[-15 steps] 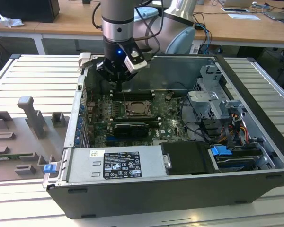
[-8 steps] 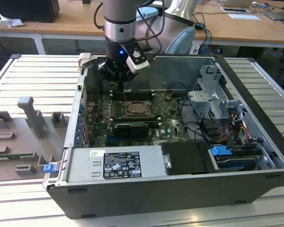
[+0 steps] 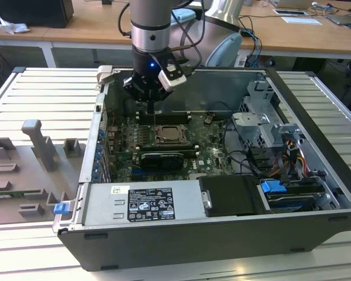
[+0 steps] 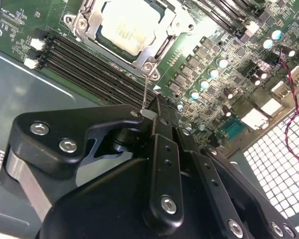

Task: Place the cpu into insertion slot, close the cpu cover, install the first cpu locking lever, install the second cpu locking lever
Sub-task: 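Install the first cpu locking lever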

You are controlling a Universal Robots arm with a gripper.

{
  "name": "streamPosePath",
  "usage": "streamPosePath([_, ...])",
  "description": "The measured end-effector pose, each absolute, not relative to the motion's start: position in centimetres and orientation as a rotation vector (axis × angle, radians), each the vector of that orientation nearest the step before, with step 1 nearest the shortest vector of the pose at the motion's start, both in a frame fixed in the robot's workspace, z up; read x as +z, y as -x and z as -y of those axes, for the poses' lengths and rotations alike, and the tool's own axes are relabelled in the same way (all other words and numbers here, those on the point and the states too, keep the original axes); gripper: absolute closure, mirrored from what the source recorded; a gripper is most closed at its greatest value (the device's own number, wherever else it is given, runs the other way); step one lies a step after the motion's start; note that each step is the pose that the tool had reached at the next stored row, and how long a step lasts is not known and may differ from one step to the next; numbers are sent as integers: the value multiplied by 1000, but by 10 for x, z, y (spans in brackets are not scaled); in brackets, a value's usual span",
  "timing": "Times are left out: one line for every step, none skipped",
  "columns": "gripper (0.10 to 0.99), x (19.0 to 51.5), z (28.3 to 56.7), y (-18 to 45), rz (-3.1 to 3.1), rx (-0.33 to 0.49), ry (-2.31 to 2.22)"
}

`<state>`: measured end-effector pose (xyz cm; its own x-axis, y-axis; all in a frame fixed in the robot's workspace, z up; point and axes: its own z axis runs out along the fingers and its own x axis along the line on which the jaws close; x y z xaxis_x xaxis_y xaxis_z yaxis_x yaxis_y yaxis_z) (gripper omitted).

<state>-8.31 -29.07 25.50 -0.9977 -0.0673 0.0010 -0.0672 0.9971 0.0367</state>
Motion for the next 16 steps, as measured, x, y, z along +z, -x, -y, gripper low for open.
streamPosePath([980,255,291,83,3137,-58,-106])
streamPosePath([980,255,291,82,3137,-58,-105])
streamPosePath([980,255,291,82,3137,-58,-106])
streamPosePath([980,255,291,81,3137,-58,-106])
streamPosePath([980,254,291,79,3137,-58,-106])
streamPosePath([980,254,291,78,3137,-58,-106])
streamPosePath([980,254,291,77,3137,-58,-106])
streamPosePath([980,254,291,76,3137,-58,-106])
streamPosePath([980,254,291,76,3137,-58,-106])
streamPosePath([980,254,291,75,3137,-58,-106])
streamPosePath([980,254,291,75,3137,-58,-106])
streamPosePath([980,253,291,74,3137,-58,-106])
streamPosePath([980,253,291,72,3137,-57,-106])
streamPosePath([980,253,291,71,3137,-58,-106])
streamPosePath([980,253,291,68,3137,-58,-106])
streamPosePath([980,253,291,67,3137,-58,-106])
